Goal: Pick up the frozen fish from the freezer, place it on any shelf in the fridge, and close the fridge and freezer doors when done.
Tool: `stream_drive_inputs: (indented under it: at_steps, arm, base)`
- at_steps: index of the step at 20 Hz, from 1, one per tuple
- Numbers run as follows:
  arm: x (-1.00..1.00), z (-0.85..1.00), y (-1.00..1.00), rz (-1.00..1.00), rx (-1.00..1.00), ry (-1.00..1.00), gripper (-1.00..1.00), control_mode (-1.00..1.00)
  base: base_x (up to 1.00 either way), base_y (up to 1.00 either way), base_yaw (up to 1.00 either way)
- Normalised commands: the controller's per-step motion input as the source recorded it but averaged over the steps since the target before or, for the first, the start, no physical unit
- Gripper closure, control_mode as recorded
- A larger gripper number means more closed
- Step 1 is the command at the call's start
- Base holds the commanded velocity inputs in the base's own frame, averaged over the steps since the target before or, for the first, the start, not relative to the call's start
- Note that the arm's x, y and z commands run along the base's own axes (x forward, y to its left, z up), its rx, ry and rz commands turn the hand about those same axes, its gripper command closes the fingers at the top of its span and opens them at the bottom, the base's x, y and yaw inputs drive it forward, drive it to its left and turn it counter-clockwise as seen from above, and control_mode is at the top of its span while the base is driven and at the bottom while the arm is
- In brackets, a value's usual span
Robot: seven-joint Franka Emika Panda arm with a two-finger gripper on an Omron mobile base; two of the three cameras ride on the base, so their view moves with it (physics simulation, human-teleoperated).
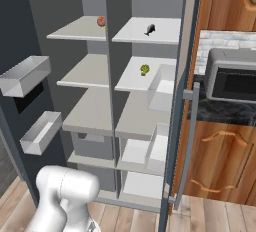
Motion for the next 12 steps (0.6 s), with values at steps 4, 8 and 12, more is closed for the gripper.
stream_drive_inputs:
  at_steps: [4,8,12]
  arm:
    - [0.37,0.0,1.0,-0.11,-0.05,-0.36,-1.0,-1.0]
    - [0.62,0.0,1.0,-0.2,-0.03,-0.3,-1.0,-1.0]
    - [0.89,0.0,1.0,-0.27,-0.06,-0.23,-1.0,-1.0]
  base:
    - [0.0,0.0,0.0]
    - [0.0,0.0,0.0]
    - [0.0,0.0,0.0]
